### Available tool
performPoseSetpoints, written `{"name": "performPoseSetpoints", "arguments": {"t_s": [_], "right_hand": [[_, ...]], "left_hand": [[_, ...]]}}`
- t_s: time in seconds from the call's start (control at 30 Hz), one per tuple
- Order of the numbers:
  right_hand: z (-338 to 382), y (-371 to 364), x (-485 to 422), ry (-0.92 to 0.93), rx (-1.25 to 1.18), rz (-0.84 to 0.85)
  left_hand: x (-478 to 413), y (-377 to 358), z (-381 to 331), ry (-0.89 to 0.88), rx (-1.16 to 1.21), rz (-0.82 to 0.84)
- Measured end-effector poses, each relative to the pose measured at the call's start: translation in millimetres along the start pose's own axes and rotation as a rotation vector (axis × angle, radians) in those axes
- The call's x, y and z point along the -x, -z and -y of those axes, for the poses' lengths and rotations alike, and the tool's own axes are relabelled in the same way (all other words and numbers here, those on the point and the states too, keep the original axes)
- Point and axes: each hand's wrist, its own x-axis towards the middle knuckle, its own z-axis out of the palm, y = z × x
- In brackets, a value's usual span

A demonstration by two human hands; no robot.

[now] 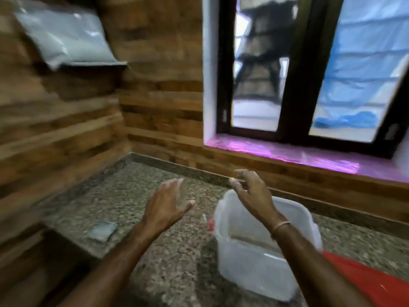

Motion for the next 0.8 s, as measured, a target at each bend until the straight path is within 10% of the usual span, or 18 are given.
{"name": "performPoseSetpoints", "arguments": {"t_s": [0.8], "right_hand": [[298.5,-235.7,-339.7,0.368,0.015,0.154]], "left_hand": [[-224.5,281.0,294.4,0.191,-0.229,-0.306]]}}
